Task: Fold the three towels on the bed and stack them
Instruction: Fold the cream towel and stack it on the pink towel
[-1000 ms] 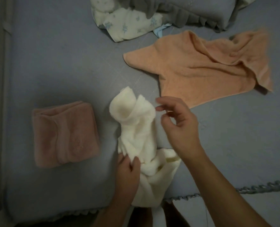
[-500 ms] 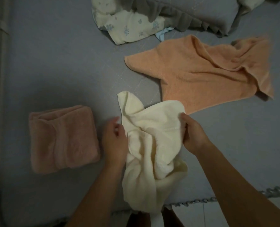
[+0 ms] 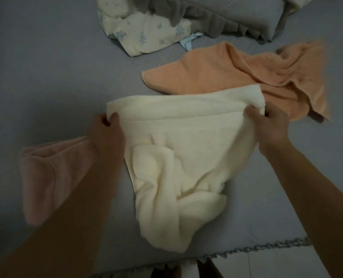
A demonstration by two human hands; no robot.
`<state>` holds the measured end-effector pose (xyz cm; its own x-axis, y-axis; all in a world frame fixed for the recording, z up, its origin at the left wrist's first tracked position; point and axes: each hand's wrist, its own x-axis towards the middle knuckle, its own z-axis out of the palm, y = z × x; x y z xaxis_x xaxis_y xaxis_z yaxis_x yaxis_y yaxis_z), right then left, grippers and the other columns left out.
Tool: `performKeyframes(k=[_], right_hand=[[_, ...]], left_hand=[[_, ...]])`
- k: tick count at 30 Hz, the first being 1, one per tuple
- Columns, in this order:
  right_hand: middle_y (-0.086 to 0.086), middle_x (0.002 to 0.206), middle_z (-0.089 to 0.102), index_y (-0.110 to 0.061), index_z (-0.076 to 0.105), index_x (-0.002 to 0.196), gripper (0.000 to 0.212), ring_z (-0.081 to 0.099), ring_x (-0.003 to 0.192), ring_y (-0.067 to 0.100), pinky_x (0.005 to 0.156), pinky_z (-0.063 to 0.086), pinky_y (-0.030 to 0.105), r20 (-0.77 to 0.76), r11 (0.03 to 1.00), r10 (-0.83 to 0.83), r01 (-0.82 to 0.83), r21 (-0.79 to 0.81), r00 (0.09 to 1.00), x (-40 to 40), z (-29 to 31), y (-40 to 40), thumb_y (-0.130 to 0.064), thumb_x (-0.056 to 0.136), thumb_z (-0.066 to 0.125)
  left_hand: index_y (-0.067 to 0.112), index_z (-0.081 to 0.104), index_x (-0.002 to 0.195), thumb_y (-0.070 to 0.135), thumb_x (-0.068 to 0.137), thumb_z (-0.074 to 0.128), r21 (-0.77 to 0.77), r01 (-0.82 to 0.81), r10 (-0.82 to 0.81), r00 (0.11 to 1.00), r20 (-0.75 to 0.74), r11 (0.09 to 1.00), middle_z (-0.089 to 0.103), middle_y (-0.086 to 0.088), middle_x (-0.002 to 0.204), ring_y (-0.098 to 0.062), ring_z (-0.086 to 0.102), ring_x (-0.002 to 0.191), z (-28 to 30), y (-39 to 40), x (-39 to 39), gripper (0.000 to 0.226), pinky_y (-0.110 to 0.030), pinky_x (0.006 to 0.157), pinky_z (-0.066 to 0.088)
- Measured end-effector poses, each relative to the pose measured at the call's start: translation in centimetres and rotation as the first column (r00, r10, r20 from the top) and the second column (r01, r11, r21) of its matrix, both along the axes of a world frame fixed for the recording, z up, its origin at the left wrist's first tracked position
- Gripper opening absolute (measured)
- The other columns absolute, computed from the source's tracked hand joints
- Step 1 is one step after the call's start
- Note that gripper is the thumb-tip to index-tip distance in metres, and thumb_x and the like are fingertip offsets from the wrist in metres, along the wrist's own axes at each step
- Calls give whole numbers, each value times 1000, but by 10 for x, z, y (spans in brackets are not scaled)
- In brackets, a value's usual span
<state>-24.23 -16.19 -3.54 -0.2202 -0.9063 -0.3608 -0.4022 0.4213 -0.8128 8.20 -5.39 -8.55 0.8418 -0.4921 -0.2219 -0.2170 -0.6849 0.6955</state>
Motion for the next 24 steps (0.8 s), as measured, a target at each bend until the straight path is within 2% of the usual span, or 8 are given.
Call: performKeyframes(k=[5,7,11,15,17,20,22,24], right_hand=[[13,129,59,-6,46,141,62,60,111,28,92,51,37,-268,983,74,-26,179,961,9,-50,-21,-25,84,63],[17,125,59,-5,50,135,54,60,108,31,90,48,33,-369,989,116,-73,127,922,6,-54,12,-17,84,62],[6,99,65,-13,68,105,21,63,91,26,83,46,28,-367,934,354,-348,85,860,4,-48,120,-11,85,64],[1,111,65,-16,67,111,26,59,101,20,92,47,37,-288,804,592,-575,150,753,-2,-32,196,-23,86,69],[-2,120,61,-19,64,117,35,54,110,17,97,42,35,-275,776,625,-621,116,730,0,-19,213,-36,87,66],[-15,123,61,-28,59,123,44,54,116,6,99,43,29,-53,795,607,-604,61,793,2,6,227,-51,86,58],[-23,125,62,-35,55,127,49,55,120,0,100,43,22,270,806,534,-579,125,802,-1,20,236,-54,83,60],[-25,128,61,-39,56,129,55,55,121,-2,102,43,21,551,791,352,-556,257,756,-9,32,247,-60,79,64]], left_hand=[[4,51,120,14,81,68,43,83,-83,997,-4,996,61,-16,107,-26,58,95,-2,-17,-5,44,-33,87,44],[6,52,120,15,80,71,64,184,-185,983,9,981,59,-17,111,-28,57,99,-4,-1,-20,45,-29,85,41],[7,50,124,29,78,78,163,287,-238,934,-267,944,58,-12,115,-27,58,104,-2,51,-58,58,-24,81,37],[16,55,119,29,80,76,231,347,-249,897,-366,909,61,5,102,-18,60,95,22,107,-77,46,-24,76,41],[27,58,109,32,77,73,133,365,-289,872,-394,921,62,19,92,-6,63,89,46,127,-88,37,-15,68,44],[33,60,100,44,59,59,-79,395,-376,767,-520,915,66,17,98,10,61,89,82,155,-116,42,-7,75,45],[33,60,96,43,56,60,-115,471,-445,683,-579,874,66,11,106,6,61,96,95,178,-139,41,-10,80,44],[38,60,101,40,61,66,-98,558,-479,594,-646,824,67,19,107,7,62,99,101,201,-163,40,-13,81,46]])
